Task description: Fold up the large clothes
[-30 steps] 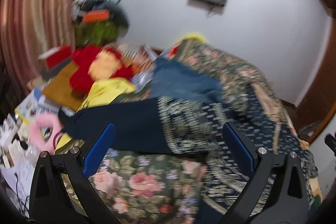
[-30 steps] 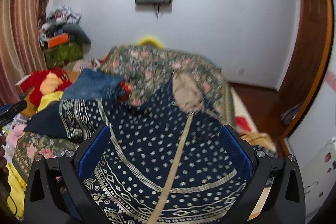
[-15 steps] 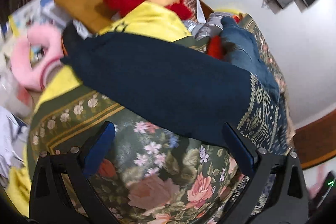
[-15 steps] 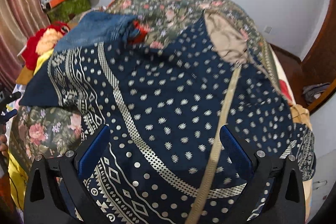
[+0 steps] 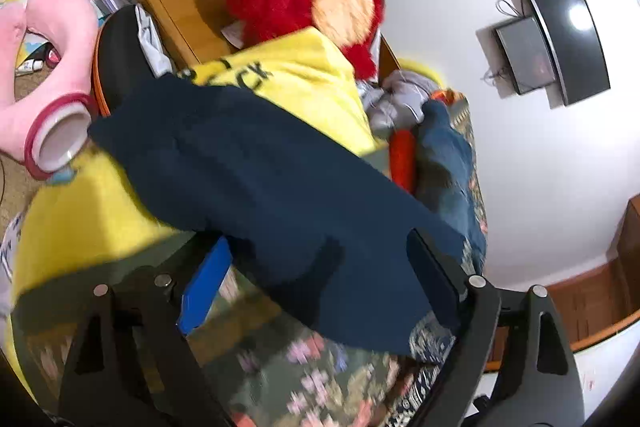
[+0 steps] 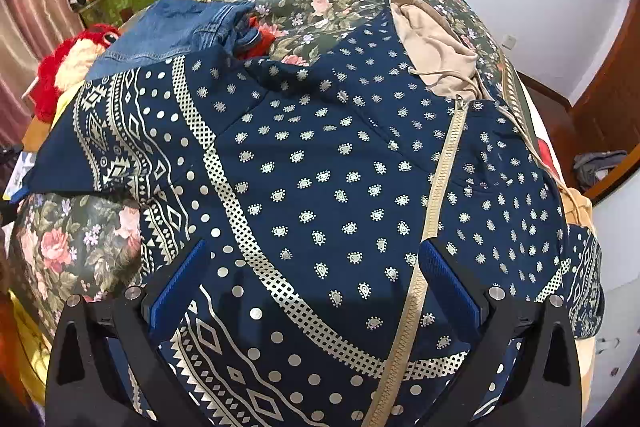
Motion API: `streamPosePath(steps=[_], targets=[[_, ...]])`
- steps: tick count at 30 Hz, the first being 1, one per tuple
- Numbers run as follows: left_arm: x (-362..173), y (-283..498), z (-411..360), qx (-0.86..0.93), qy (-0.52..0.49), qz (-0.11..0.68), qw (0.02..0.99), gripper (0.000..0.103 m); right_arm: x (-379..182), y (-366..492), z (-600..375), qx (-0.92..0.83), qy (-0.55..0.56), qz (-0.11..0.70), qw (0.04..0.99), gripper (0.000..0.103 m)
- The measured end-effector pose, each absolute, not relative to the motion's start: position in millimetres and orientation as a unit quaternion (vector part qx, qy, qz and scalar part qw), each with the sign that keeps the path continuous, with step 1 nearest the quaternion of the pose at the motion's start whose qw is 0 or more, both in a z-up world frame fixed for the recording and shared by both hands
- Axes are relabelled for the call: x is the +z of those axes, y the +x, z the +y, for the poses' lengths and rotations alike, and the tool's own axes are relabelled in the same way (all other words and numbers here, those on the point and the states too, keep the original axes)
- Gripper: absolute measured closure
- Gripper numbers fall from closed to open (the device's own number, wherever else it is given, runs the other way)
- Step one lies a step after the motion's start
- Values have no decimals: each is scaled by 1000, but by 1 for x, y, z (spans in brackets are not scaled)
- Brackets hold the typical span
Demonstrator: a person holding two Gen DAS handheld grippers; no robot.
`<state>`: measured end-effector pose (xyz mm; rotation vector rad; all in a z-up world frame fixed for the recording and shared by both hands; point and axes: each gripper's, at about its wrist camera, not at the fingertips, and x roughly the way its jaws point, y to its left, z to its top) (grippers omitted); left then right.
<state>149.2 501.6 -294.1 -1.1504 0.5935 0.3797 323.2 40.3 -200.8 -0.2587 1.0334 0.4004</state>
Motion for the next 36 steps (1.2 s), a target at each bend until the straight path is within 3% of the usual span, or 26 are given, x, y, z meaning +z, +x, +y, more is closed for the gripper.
streamPosePath(steps=[2, 8, 11, 13, 14, 28, 36], targets=[[-299, 153, 510, 200, -527, 286, 775, 16, -198, 323, 39, 188, -118, 488, 844, 0], [-304, 171, 518, 275, -467, 335, 771, 48, -189, 316, 36, 185, -120, 475, 852, 0], [-294, 178, 514, 298, -423, 349, 781, 71, -183, 313, 33, 181, -126, 467, 856, 0], [-284, 180, 511, 308, -400, 355, 787, 97, -178, 311, 30, 180, -127, 463, 859, 0], [-277, 182, 509, 306, -391, 355, 792, 100, -175, 311, 28, 179, -127, 460, 860, 0], [-96, 245, 381, 206, -205, 242, 925, 100, -151, 314, -13, 173, -99, 439, 876, 0], [-40, 320, 261, 88, -148, 227, 959, 100, -148, 323, -49, 169, -98, 426, 884, 0]])
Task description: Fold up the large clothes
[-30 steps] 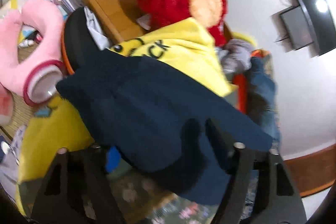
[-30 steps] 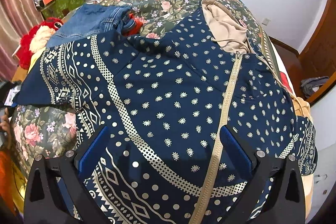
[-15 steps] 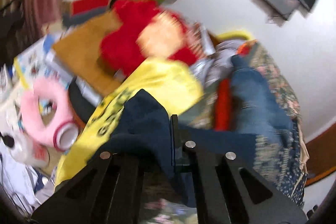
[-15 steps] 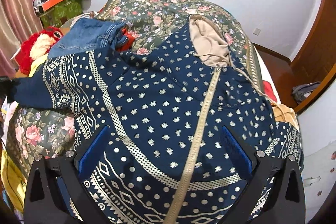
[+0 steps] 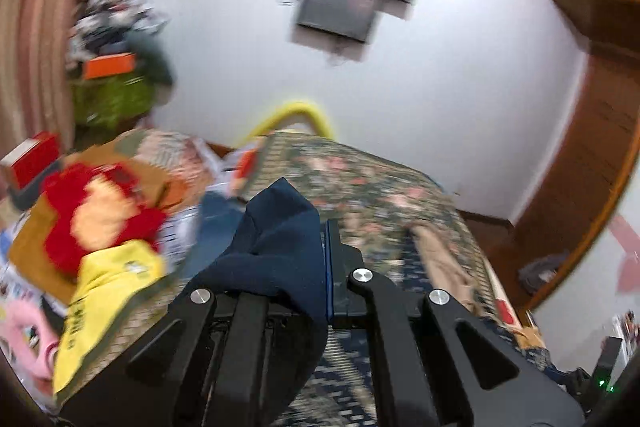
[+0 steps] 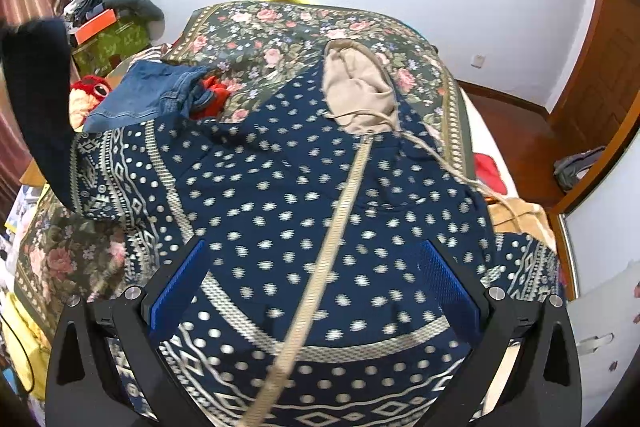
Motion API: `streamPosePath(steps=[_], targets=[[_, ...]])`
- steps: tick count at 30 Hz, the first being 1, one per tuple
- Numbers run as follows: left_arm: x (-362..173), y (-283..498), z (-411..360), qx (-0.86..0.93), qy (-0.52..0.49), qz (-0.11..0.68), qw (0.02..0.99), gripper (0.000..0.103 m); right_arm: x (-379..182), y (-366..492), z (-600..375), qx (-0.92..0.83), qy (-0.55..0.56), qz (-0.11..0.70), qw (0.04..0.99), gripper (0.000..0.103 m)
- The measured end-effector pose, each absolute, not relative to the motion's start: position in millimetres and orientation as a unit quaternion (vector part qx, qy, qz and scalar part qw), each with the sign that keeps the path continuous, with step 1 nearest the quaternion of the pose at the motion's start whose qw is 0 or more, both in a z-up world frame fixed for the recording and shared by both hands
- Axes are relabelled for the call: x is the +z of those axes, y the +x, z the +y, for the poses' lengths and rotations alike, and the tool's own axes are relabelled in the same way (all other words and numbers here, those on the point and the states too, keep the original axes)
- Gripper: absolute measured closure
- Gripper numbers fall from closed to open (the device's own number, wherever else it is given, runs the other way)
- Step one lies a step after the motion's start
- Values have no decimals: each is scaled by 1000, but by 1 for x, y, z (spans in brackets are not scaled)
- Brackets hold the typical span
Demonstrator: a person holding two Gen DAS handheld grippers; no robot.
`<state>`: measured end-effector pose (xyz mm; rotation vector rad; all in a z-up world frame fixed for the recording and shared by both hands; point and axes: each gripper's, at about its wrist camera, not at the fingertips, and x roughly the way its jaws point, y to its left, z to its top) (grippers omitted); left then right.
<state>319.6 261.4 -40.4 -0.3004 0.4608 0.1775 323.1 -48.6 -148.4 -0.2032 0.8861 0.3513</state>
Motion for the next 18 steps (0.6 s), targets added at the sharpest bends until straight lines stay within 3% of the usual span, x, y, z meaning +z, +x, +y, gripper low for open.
streamPosePath(steps=[8, 18], targets=[[-67, 386, 122, -17, -73, 287, 955, 100, -156, 335, -98, 154, -60, 438, 884, 0], [-174, 418, -11, -118, 11, 437, 892, 100, -174, 333, -148, 127, -49, 462, 876, 0]])
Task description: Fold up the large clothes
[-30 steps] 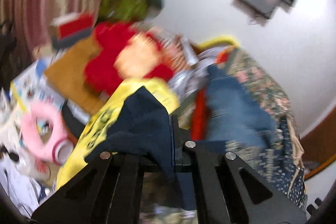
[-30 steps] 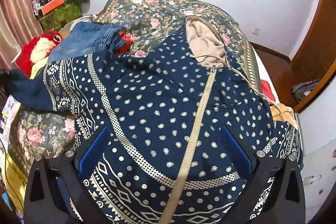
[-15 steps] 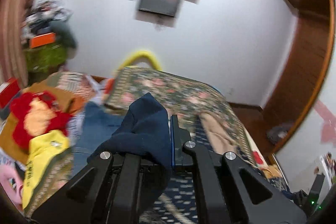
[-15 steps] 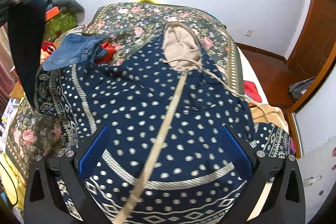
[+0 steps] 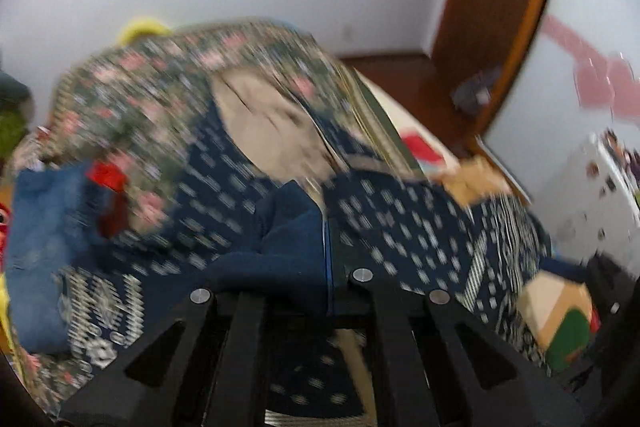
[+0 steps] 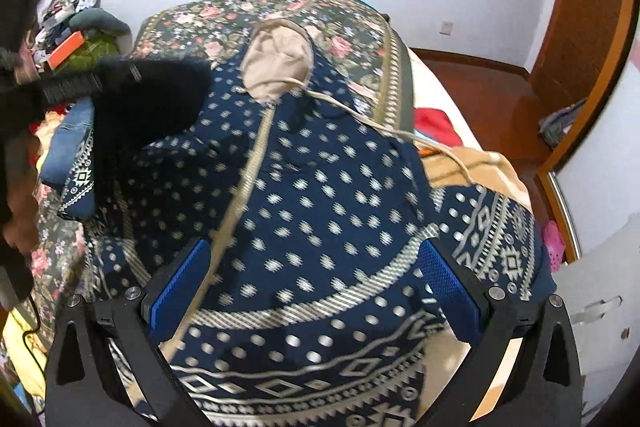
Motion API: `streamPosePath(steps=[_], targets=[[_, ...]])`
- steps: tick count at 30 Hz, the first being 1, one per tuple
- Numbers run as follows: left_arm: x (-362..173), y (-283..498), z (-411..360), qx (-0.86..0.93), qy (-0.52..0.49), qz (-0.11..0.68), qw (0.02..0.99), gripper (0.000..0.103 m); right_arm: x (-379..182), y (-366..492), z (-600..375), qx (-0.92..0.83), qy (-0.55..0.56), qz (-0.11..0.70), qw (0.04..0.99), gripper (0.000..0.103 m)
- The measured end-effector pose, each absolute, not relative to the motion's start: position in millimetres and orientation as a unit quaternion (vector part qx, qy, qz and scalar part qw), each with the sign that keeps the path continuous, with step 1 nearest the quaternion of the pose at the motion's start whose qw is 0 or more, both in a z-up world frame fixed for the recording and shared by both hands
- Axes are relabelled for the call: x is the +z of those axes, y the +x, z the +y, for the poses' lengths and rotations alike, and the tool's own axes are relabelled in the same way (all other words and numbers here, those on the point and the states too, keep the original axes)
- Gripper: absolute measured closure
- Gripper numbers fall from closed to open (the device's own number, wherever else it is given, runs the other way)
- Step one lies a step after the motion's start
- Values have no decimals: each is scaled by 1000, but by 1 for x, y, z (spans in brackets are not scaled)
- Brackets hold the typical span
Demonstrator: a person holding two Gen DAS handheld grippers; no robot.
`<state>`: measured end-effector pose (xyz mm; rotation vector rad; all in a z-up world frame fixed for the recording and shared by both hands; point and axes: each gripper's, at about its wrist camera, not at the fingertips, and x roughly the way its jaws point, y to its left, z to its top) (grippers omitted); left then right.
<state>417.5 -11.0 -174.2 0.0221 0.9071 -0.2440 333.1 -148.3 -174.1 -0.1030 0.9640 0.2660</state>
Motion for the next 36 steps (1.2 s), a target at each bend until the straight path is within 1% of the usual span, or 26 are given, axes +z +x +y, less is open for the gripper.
streamPosePath(steps=[4, 5, 6, 8, 10, 11, 12, 13, 17, 19, 22, 25, 29, 33, 36], targets=[[-215, 413, -46, -142, 51, 495, 856, 99, -181, 331, -161, 113, -52, 472, 872, 0], [-222, 410, -54, -146, 64, 507, 847, 98, -183, 331, -164, 110, -53, 476, 871, 0], [-228, 409, -59, -150, 72, 518, 839, 95, -184, 330, -167, 106, -55, 480, 869, 0], [-236, 403, -64, -158, 78, 537, 825, 85, -187, 329, -170, 101, -57, 484, 867, 0], [-236, 397, -63, -169, 77, 543, 819, 61, -188, 327, -173, 98, -62, 488, 865, 0], [-233, 392, -62, -176, 74, 542, 818, 55, -188, 326, -173, 96, -65, 489, 864, 0], [-230, 388, -60, -180, 72, 540, 819, 46, -188, 325, -173, 94, -69, 490, 864, 0], [-225, 384, -57, -180, 71, 536, 822, 44, -188, 324, -173, 93, -72, 491, 863, 0], [-196, 367, -34, -170, 66, 515, 838, 42, -181, 321, -167, 93, -83, 489, 863, 0], [-178, 358, -11, -152, 56, 493, 855, 30, -176, 319, -160, 98, -86, 484, 865, 0], [-159, 345, 30, -114, 41, 459, 880, 20, -169, 319, -147, 109, -90, 477, 867, 0], [-149, 330, 73, -68, 32, 442, 894, 17, -167, 321, -129, 122, -98, 475, 866, 0], [-155, 311, 125, -12, 28, 446, 895, 16, -172, 324, -97, 150, -118, 479, 857, 0], [-179, 290, 166, 27, 17, 466, 884, 16, -186, 327, -63, 183, -145, 483, 844, 0], [-208, 277, 189, 40, 2, 486, 873, 16, -199, 332, -42, 194, -166, 485, 837, 2]])
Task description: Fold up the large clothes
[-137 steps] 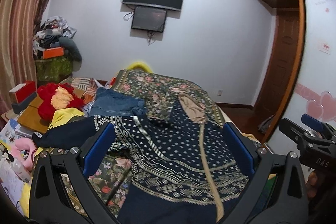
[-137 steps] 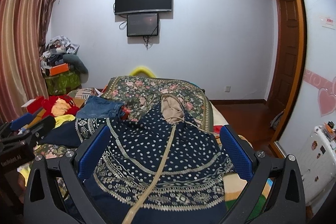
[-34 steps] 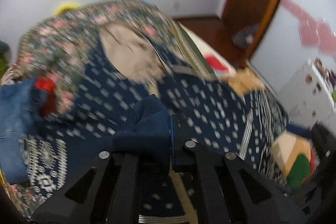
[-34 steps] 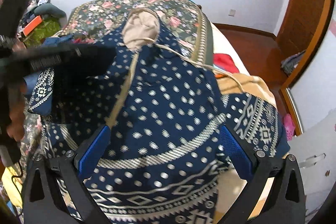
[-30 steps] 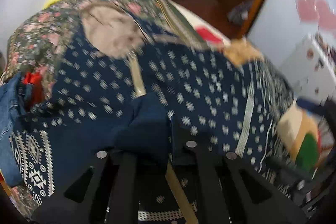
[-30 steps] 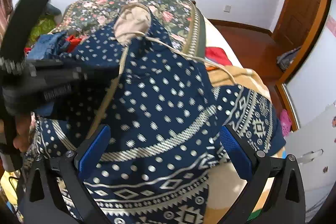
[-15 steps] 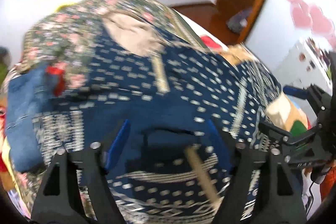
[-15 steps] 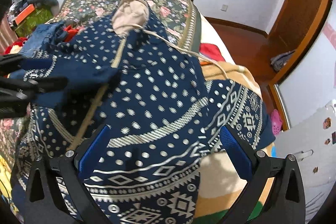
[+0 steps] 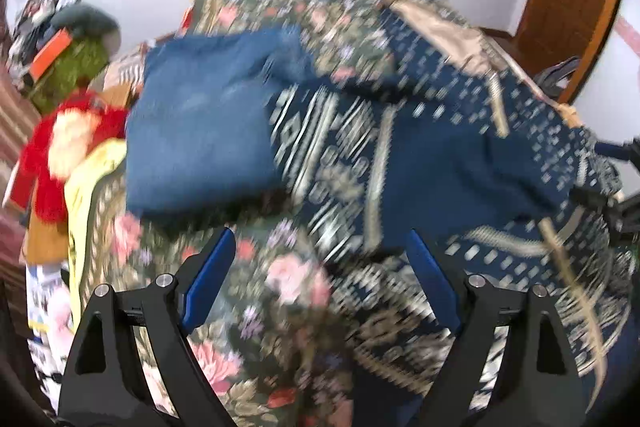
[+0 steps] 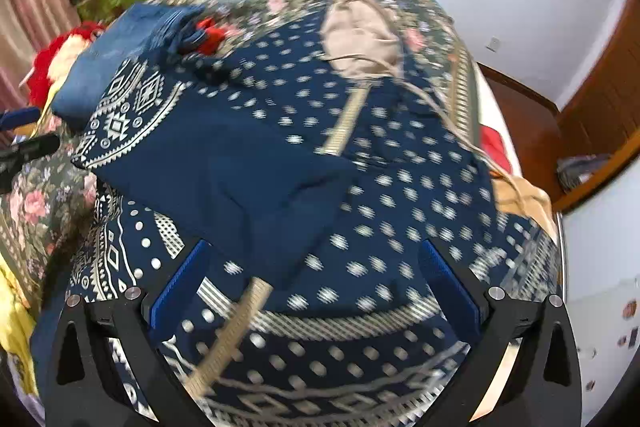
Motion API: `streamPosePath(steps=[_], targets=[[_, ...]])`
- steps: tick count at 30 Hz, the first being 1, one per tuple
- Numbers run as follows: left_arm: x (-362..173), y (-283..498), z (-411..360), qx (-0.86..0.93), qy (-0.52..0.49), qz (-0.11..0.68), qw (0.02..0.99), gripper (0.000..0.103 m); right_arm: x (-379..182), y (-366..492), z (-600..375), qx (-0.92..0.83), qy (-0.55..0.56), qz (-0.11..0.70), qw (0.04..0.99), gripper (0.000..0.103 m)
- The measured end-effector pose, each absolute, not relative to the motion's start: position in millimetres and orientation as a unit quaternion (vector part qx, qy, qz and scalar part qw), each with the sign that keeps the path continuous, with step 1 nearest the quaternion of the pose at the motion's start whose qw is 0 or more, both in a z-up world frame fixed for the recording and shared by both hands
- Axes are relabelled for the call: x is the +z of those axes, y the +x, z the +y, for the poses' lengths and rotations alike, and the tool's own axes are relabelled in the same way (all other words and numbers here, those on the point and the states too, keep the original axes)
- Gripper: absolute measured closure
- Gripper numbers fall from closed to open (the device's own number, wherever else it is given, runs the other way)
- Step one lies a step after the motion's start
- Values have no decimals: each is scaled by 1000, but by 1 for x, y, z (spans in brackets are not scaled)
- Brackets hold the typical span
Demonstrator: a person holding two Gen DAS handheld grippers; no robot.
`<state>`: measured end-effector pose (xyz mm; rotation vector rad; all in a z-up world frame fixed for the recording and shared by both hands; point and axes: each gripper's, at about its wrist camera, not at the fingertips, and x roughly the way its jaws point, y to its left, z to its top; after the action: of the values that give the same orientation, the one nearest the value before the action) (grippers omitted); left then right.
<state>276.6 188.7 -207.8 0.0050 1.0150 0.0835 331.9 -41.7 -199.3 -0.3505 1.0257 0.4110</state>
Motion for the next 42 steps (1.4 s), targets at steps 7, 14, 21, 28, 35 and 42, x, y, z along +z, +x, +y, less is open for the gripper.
streamPosePath(steps=[7, 14, 21, 28, 35, 42], targets=[[-263, 277, 200, 42, -29, 524, 850, 16, -225, 350, -18, 195, -184, 498, 824, 18], [-290, 301, 208, 73, -71, 519, 849, 16, -247, 375, -7, 197, -166, 529, 809, 45], [-295, 314, 217, 102, -98, 509, 849, 16, -257, 383, -2, 197, -169, 532, 806, 83], [-284, 313, 215, 113, -74, 498, 856, 16, -189, 398, -53, 185, -56, 466, 863, 91], [-276, 309, 211, 131, -61, 491, 859, 16, -149, 396, -96, 148, -9, 425, 893, 95], [-284, 315, 220, 155, -85, 493, 852, 16, -187, 387, -130, 130, 15, 463, 877, 96]])
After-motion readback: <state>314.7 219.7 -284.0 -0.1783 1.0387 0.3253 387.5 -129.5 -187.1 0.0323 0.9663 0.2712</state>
